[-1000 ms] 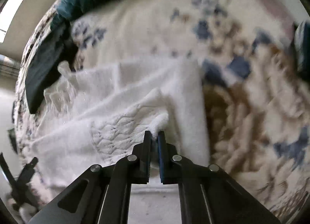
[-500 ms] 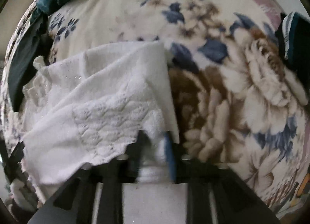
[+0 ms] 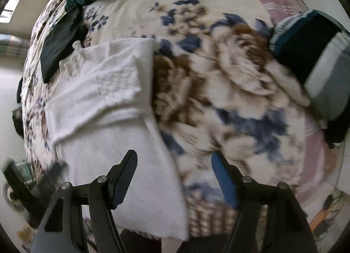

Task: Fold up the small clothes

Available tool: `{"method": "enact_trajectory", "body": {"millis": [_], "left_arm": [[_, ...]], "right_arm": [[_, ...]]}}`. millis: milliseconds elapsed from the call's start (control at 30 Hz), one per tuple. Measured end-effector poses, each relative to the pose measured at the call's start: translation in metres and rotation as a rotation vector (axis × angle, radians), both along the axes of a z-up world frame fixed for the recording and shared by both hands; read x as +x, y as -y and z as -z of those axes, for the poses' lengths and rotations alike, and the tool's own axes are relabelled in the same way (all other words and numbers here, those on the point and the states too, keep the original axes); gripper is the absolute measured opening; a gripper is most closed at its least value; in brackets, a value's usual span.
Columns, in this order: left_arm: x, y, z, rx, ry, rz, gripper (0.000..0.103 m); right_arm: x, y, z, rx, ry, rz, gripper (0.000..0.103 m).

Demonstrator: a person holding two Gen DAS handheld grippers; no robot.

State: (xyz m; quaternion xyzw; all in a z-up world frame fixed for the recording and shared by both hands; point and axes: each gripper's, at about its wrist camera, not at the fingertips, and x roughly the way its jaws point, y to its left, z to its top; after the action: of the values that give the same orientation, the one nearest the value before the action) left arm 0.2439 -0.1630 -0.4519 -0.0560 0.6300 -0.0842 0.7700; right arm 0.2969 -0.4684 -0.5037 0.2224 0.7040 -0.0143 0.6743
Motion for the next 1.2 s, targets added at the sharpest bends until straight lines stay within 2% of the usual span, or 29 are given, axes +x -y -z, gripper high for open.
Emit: {"method": "enact_trajectory", "body": {"millis": [100, 200, 300, 367, 400, 467, 500, 533, 567, 600, 633, 733, 800, 867, 900, 933, 1000, 1200], "left_arm": [[-0.053, 0.064, 0.028, -0.037, -0.127, 0.021, 0.089], [-0.096, 0.115, 0.062, -0.001, -0.216, 0.063, 0.089], [-0.122, 0.149, 0.099, 0.057, -0.292, 0.112, 0.089], [-0.13, 0.16, 0.109, 0.113, -0.284, 0.133, 0.089], [-0.133, 0.165, 0.112, 0.155, -0.253, 0.142, 0.089], [-0.133, 0.167, 0.113, 0.17, -0.216, 0.125, 0.089], [-0.133, 0.167, 0.112, 0.168, -0.195, 0.115, 0.083], [-0.134, 0.167, 0.11, 0.176, -0.162, 0.112, 0.07], [-0.135, 0.168, 0.108, 0.187, -0.135, 0.119, 0.061], [-0.135, 0.168, 0.105, 0.19, -0.118, 0.123, 0.041], [-0.134, 0.167, 0.1, 0.2, -0.093, 0.119, 0.014], [-0.131, 0.156, 0.085, 0.151, -0.062, 0.083, 0.01], [-0.132, 0.148, 0.075, 0.131, -0.038, 0.058, 0.008], [-0.134, 0.136, 0.062, 0.109, -0.01, 0.039, 0.008], [-0.133, 0.131, 0.057, 0.095, -0.005, 0.025, 0.008], [-0.135, 0.127, 0.051, 0.085, 0.001, 0.017, 0.008], [-0.135, 0.114, 0.035, 0.059, 0.024, -0.008, 0.008], [-0.135, 0.05, -0.006, -0.02, 0.079, -0.103, 0.007]], "right_arm": [[-0.004, 0.036, 0.001, 0.022, -0.001, -0.038, 0.072], [0.006, 0.056, 0.015, 0.043, 0.009, -0.075, 0.072], [0.025, 0.056, 0.038, 0.078, 0.02, -0.118, 0.072], [0.039, 0.049, 0.054, 0.117, 0.028, -0.139, 0.072], [0.049, 0.044, 0.064, 0.146, 0.034, -0.148, 0.072], [0.069, 0.031, 0.082, 0.207, 0.054, -0.158, 0.072], [0.079, 0.025, 0.091, 0.236, 0.061, -0.158, 0.072], [0.09, 0.019, 0.099, 0.262, 0.069, -0.155, 0.072], [0.103, 0.012, 0.109, 0.303, 0.079, -0.151, 0.072], [0.112, 0.007, 0.116, 0.324, 0.083, -0.15, 0.072], [0.123, 0.002, 0.124, 0.335, 0.086, -0.145, 0.072], [0.148, -0.013, 0.148, 0.368, 0.069, -0.118, 0.072], [0.161, -0.019, 0.161, 0.437, 0.046, -0.071, 0.072], [0.166, -0.023, 0.162, 0.462, 0.056, -0.035, 0.055], [0.168, -0.025, 0.16, 0.459, 0.06, -0.034, 0.029], [0.169, -0.028, 0.156, 0.442, 0.062, -0.037, 0.024], [0.169, -0.034, 0.142, 0.412, 0.088, -0.042, 0.02], [0.175, -0.066, 0.07, 0.317, 0.148, -0.118, 0.018]]}}
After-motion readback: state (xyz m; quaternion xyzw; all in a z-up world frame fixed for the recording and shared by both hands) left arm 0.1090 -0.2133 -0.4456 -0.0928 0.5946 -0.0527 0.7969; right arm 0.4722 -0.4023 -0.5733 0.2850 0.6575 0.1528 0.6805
